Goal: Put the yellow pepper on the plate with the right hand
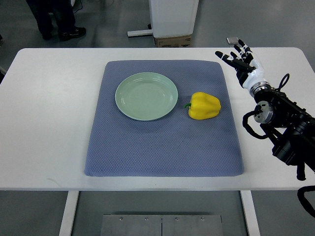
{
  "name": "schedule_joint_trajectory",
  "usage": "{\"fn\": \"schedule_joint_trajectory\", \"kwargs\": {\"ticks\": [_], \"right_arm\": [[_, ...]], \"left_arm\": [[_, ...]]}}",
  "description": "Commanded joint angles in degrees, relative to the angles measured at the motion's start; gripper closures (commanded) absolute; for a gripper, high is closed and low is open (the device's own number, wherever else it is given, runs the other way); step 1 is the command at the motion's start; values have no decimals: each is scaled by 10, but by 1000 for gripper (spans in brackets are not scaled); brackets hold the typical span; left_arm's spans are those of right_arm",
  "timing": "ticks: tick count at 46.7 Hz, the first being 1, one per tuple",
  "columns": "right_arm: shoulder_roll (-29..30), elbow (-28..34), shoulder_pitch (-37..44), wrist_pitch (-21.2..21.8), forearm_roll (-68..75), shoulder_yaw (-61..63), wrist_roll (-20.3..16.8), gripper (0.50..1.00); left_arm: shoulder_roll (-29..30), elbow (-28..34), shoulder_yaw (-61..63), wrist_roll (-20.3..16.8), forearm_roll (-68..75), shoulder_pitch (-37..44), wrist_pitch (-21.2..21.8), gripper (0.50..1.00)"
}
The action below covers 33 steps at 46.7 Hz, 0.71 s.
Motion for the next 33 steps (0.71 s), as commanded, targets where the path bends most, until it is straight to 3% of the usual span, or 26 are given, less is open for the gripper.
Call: {"fn": "schedule_joint_trajectory", "kwargs": {"ticks": [1, 33], "right_arm": [[0, 0, 1, 0, 0, 0, 0, 500], [-2, -1, 1, 3, 0, -1, 0, 500]], "left_arm": [[0, 0, 0, 0, 0, 0, 0, 500], [0, 0, 0, 1, -1, 1, 0, 500]]}}
